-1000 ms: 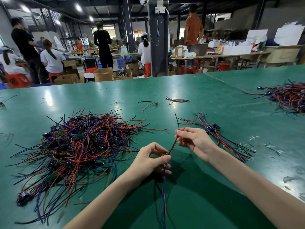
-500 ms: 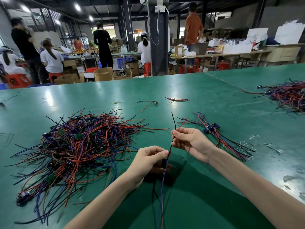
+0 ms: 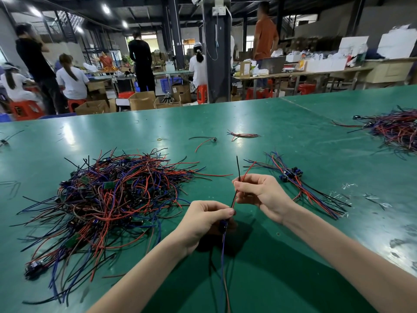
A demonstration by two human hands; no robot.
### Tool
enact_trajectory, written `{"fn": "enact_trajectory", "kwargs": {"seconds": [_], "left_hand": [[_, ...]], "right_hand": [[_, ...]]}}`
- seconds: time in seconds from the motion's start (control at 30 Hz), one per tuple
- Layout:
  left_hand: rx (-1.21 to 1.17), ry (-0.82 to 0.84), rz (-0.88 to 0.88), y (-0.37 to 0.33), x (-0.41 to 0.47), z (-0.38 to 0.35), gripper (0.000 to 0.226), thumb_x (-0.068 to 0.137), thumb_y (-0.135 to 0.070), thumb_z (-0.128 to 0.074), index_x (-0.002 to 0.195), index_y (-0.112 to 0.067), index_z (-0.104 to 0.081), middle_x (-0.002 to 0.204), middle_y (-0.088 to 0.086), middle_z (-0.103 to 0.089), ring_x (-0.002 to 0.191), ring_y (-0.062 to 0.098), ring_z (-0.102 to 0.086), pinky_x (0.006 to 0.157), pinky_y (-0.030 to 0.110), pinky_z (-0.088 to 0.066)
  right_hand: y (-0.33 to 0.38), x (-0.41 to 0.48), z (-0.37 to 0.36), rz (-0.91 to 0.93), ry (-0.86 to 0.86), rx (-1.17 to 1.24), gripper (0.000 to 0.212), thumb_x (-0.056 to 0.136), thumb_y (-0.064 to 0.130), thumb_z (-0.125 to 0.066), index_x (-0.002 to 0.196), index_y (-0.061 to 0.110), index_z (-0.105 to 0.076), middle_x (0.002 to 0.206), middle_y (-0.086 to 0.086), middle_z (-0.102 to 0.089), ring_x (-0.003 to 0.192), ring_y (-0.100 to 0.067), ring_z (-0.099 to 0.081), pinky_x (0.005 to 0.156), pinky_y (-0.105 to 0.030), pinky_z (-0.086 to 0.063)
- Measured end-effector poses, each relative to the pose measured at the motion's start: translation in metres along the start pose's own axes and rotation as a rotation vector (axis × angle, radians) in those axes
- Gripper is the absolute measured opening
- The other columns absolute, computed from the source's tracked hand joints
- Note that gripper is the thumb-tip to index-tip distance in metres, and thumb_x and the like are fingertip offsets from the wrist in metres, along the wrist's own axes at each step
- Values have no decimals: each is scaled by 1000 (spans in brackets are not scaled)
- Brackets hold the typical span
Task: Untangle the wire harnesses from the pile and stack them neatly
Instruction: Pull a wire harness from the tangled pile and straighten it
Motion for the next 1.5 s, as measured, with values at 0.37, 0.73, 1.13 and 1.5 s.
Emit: {"fn": "enact_trajectory", "kwargs": {"seconds": [0.37, 0.73, 1.13, 1.5], "left_hand": [[5, -57, -69, -3, 13, 11, 18, 84, 6, -62, 68, 0, -61, 56, 13, -60, 45, 18, -58, 76, 43, -54], [-35, -46, -71, 0, 17, 12, 11, 85, 3, -61, 74, 5, -63, 60, 16, -59, 53, 23, -63, 55, 26, -55], [-4, -61, -64, -2, 18, 9, 12, 86, 4, -61, 74, 3, -62, 57, 11, -60, 50, 18, -61, 55, 28, -56], [-63, -35, -58, -6, 16, 13, 12, 86, 2, -61, 75, 1, -65, 61, 14, -61, 54, 23, -65, 49, 23, -51]], "right_hand": [[-4, 17, 16, -23, -101, 33, 11, 87, -10, -55, 81, -6, -62, 60, -11, -59, 47, -12, -59, 52, -25, -56], [-5, 23, 20, -3, -175, 118, 11, 82, -9, -63, 73, -4, -59, 52, -6, -61, 45, -13, -59, 48, -25, -54], [-1, 28, 20, 410, -264, -609, 25, 84, 5, -69, 66, 12, -54, 54, -4, -57, 44, -15, -59, 44, -26, -52], [-2, 35, 23, -156, -213, 190, 27, 94, 12, -53, 71, -1, -60, 49, -6, -58, 36, -9, -50, 34, -17, -39]]}}
Point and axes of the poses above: each hand's wrist, its own x-axis towards the middle knuckle, its own z-axis out of the back of the hand, y = z × x, the point moved 4 cm from there along x, towards the middle knuckle
